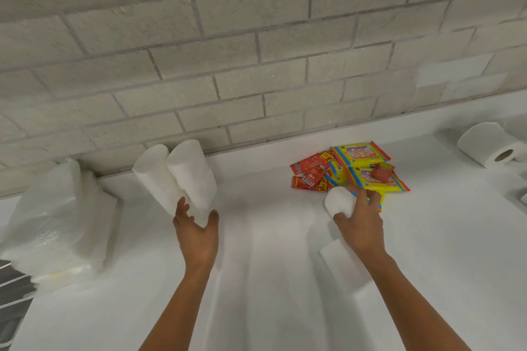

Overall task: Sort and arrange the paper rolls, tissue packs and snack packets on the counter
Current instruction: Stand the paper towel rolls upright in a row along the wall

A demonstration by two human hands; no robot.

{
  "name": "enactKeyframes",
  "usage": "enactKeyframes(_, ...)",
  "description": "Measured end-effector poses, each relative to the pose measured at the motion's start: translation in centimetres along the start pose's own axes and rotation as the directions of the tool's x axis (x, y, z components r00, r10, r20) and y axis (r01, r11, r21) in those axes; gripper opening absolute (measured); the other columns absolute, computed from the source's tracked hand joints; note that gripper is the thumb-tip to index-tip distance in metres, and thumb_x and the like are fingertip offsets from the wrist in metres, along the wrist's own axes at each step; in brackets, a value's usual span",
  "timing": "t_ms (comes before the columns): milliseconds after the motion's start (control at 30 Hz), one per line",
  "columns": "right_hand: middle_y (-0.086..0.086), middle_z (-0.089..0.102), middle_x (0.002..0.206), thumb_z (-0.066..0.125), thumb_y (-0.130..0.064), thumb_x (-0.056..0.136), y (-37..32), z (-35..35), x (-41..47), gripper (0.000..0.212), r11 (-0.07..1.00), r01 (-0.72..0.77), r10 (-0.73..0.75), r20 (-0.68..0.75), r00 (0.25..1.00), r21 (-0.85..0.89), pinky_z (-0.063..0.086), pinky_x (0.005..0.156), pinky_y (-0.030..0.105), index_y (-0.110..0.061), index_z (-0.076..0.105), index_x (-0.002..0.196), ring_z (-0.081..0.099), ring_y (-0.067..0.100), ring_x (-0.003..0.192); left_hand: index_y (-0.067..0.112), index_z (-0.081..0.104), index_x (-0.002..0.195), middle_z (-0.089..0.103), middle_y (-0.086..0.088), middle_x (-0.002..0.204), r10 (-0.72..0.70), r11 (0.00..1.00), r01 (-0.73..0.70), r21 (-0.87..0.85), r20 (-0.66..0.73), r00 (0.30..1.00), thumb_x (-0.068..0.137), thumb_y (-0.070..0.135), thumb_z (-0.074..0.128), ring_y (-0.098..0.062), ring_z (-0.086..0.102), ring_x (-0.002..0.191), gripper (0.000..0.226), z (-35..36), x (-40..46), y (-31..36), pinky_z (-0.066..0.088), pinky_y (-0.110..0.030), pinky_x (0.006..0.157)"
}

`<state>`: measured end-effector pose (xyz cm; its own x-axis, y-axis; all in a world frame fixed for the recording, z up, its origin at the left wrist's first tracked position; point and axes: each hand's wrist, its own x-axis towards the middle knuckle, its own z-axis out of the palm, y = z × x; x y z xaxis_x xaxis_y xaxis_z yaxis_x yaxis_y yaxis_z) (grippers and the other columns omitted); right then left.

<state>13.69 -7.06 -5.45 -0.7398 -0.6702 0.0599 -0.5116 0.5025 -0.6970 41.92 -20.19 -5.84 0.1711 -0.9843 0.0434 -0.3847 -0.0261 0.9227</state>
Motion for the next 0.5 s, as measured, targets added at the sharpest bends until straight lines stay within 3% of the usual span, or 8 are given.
enactKeyframes(133, 0.006, 0.038, 0.134, 0.069, -0.009, 0.077, -1.0, 0.1, -0.6, 0.057, 0.991, 0.034, -0.034, -0.005, 0.999, 0.129, 0.042, 0.077, 0.033, -0.021, 0.05, 0.129, 0.053, 0.029, 0.108, 0.031, 0.026, 0.151, 0.039, 0.0, 0.147, 0.195, 0.977, -0.202, 0.061, 0.102, 0.975, 0.09, 0.025, 0.07, -0.023, 0.045, 0.131, 0.076, 0.4, -3.0, 0.5, 0.043, -0.045, 0.108)
enactKeyframes(233, 0.003, 0.045, 0.132, 0.073, -0.007, 0.075, -2.0, 0.0, -0.9, 0.057, 0.927, 0.012, -0.02, 0.018, 1.0, 0.374, 0.04, 0.085, 0.029, -0.023, 0.053, 0.127, 0.047, 0.016, 0.109, 0.034, 0.031, 0.149, 0.041, 0.008, 0.146, 0.279, 0.958, -0.288, 0.006, 0.224, 0.934, 0.09, 0.029, 0.07, -0.014, 0.046, 0.129, 0.071, 1.0, -4.8, 1.3, 0.041, -0.033, 0.107)
enactKeyframes(333, 0.001, 0.054, 0.123, 0.075, -0.006, 0.076, -3.4, 0.0, -1.4, 0.059, 0.735, -0.141, 0.044, 0.161, 0.986, 0.664, 0.051, 0.086, 0.038, -0.032, 0.054, 0.125, 0.058, 0.021, 0.11, 0.037, 0.039, 0.144, 0.05, 0.012, 0.137, 0.193, 0.981, -0.172, -0.089, 0.398, 0.897, 0.087, 0.037, 0.073, -0.007, 0.054, 0.114, 0.067, 1.5, -6.2, 2.9, 0.047, -0.019, 0.09)
enactKeyframes(400, 0.005, 0.058, 0.124, 0.072, -0.002, 0.081, -4.2, 0.1, -1.9, 0.057, 0.586, -0.274, 0.042, 0.31, 0.95, 0.762, 0.054, 0.087, 0.045, -0.037, 0.057, 0.123, 0.062, 0.024, 0.107, 0.042, 0.037, 0.142, 0.053, 0.013, 0.132, 0.088, 0.994, -0.037, -0.105, 0.549, 0.831, 0.084, 0.046, 0.073, -0.006, 0.059, 0.106, 0.069, 2.0, -7.0, 4.2, 0.051, -0.014, 0.077)
enactKeyframes(500, 0.01, 0.061, 0.126, 0.065, 0.003, 0.085, -5.4, 0.0, -3.0, 0.053, 0.424, -0.373, -0.088, 0.448, 0.89, 0.825, 0.055, 0.089, 0.048, -0.032, 0.059, 0.125, 0.064, 0.028, 0.112, 0.046, 0.032, 0.143, 0.055, 0.015, 0.129, 0.029, 0.992, 0.062, -0.108, 0.681, 0.732, 0.079, 0.058, 0.072, -0.004, 0.064, 0.102, 0.076, 2.3, -7.9, 5.6, 0.054, -0.018, 0.08)
